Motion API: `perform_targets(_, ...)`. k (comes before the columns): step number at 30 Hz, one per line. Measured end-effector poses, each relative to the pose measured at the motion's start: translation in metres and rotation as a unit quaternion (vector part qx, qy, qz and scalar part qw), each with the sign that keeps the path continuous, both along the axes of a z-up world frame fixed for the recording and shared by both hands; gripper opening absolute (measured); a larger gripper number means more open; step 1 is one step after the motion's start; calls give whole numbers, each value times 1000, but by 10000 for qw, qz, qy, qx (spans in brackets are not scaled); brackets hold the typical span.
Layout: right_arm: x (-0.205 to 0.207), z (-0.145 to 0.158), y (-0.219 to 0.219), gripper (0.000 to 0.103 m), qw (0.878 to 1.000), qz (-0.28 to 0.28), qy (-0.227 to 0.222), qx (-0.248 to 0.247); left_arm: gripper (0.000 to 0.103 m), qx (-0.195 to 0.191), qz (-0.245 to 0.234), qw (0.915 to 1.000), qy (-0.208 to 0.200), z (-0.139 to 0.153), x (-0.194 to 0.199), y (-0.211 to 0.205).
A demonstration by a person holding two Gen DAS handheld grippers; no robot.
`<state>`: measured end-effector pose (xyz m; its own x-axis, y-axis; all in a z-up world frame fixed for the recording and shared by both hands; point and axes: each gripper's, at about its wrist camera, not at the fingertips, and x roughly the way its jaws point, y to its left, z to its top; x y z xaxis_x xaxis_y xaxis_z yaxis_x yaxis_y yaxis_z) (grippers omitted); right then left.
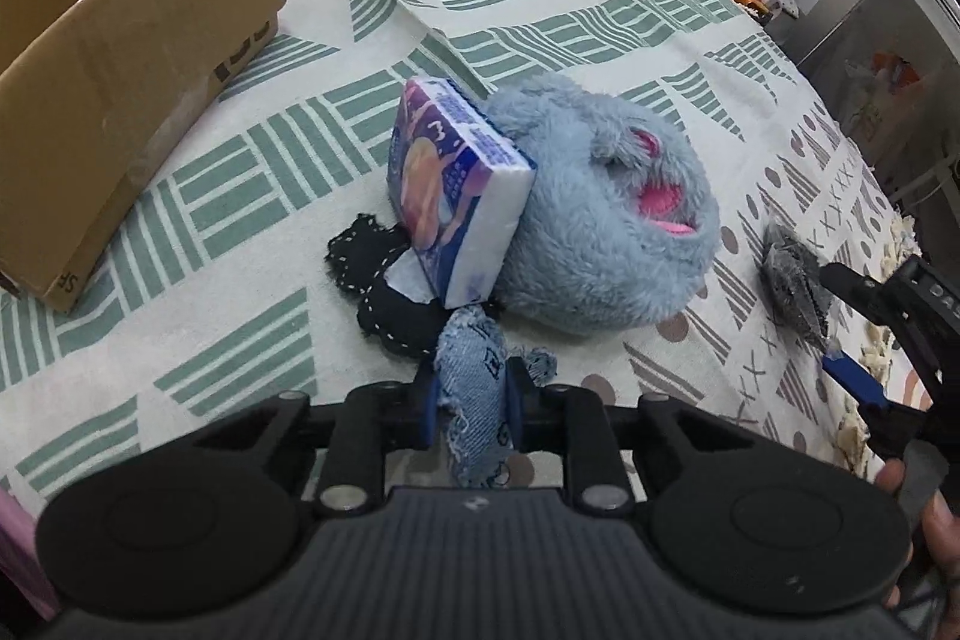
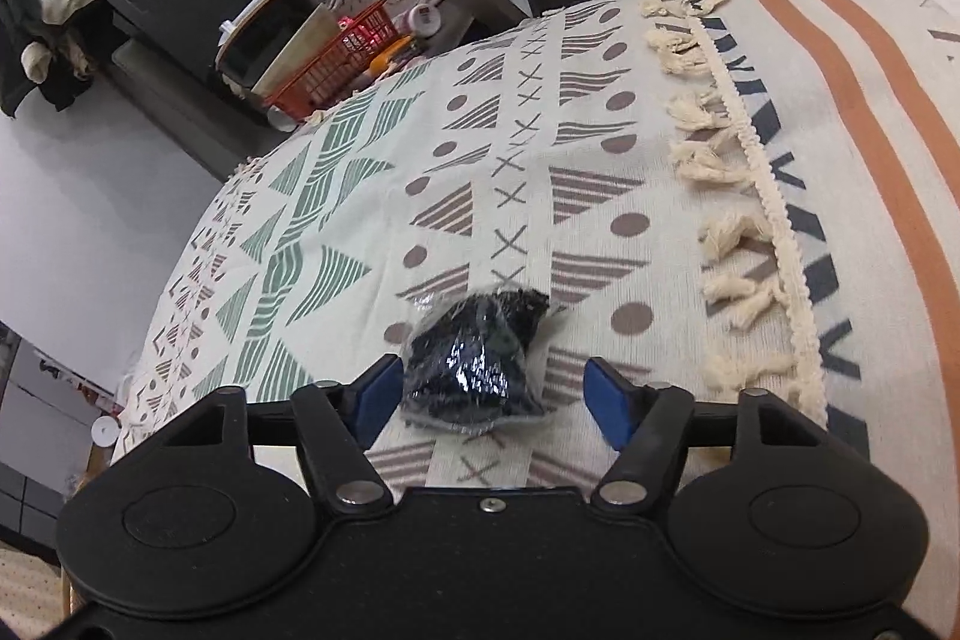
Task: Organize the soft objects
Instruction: 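Close the right tool on the black plastic-wrapped bundle, then carry the denim plush into the box and release while the right tool drops the black bundle in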
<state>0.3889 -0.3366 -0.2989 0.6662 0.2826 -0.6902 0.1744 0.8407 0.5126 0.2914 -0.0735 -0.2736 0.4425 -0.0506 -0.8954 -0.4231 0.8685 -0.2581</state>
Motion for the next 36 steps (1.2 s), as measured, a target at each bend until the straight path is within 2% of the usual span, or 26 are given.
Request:
perform_targets(2, 3, -4, 1, 37, 9999, 93, 106, 58, 20, 9, -60, 10000, -35, 2, -1, -2)
perform_targets(3, 2, -5, 2, 34, 9997, 155, 131, 136, 20, 3, -81, 10000, -53, 3, -3, -2)
perform_targets(4, 0, -5, 4, 27, 9996, 205, 114, 151, 19, -7, -105, 9999, -72, 4, -5, -3)
perform_targets(7, -10, 3, 11, 22, 9994, 337, 62, -39, 19, -86, -159, 9997, -154, 10, -12, -3)
perform_targets(10, -21, 9, 10, 18, 9994, 319, 100, 13, 19, -122, -255, 9993, -238, 16, -19, -5)
perform_targets(22, -69, 43, 25, 16, 9982, 336, -29, -486, 19, -222, -579, 9960, -639, 45, -41, 5)
perform_targets(36, -119, 99, 41, 16, 9961, 351, -511, -622, 19, -68, -971, 9874, -1249, 91, -58, 27)
